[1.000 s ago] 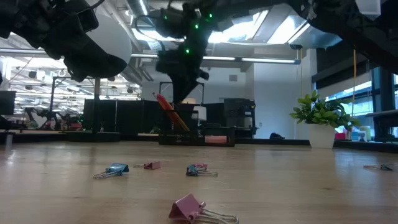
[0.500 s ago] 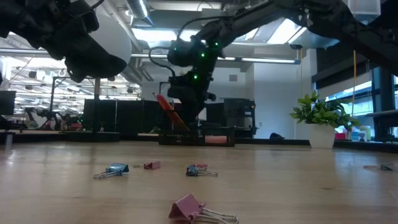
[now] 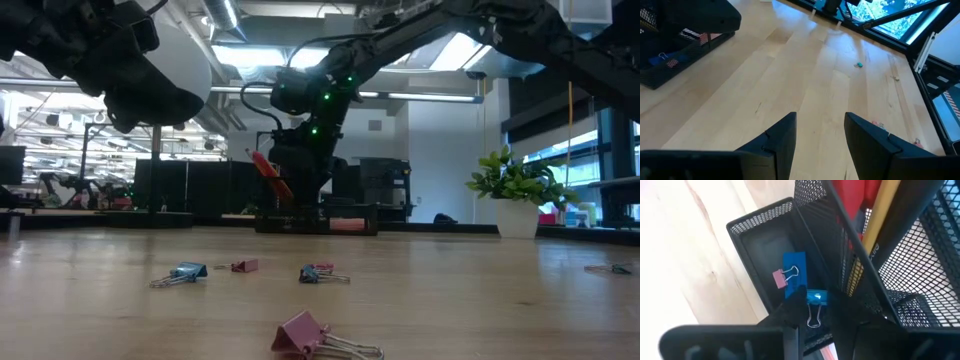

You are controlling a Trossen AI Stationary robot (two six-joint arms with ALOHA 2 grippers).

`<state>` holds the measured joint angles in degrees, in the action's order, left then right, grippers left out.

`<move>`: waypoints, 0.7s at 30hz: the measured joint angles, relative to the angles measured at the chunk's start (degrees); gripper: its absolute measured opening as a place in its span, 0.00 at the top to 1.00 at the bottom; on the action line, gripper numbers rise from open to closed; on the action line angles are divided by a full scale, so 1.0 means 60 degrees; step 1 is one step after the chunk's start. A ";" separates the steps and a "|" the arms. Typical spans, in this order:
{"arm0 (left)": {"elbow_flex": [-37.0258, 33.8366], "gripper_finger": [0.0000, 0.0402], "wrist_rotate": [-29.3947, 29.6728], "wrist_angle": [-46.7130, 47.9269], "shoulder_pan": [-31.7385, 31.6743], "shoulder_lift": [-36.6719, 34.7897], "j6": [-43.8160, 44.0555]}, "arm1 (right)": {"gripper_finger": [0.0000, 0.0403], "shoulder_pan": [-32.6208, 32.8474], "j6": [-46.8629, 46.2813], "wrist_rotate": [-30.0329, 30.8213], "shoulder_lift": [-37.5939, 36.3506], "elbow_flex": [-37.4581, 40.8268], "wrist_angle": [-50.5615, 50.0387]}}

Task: Pick and place office supplies into organizer
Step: Put the blue binder clip into the black desk organizer

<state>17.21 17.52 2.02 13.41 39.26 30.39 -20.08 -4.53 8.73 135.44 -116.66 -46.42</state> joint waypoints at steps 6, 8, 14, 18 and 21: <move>0.0000 0.60 0.0011 0.0027 0.0000 0.0000 -0.0007 | 0.83 0.0000 -0.0167 0.0000 0.0000 -0.0004 -0.0003; 0.0000 0.60 0.0015 0.0059 0.0000 0.0000 -0.0007 | 0.83 0.0000 -0.0199 0.0000 0.0000 -0.0004 -0.0003; 0.0000 0.60 0.0018 0.0098 0.0000 -0.0001 -0.0009 | 0.81 0.0000 -0.0184 0.0000 0.0000 -0.0004 -0.0003; 0.0000 0.60 0.0018 0.0109 0.0000 0.0000 -0.0011 | 0.78 0.0000 -0.0172 0.0012 0.0000 -0.0004 0.0001; 0.0000 0.60 0.0135 0.0126 0.0000 -0.0003 -0.0015 | 0.77 0.0000 -0.0164 0.0029 0.0000 -0.0004 0.0001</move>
<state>17.21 18.33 2.78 13.41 39.24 30.30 -20.08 -5.52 8.91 135.44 -116.68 -46.41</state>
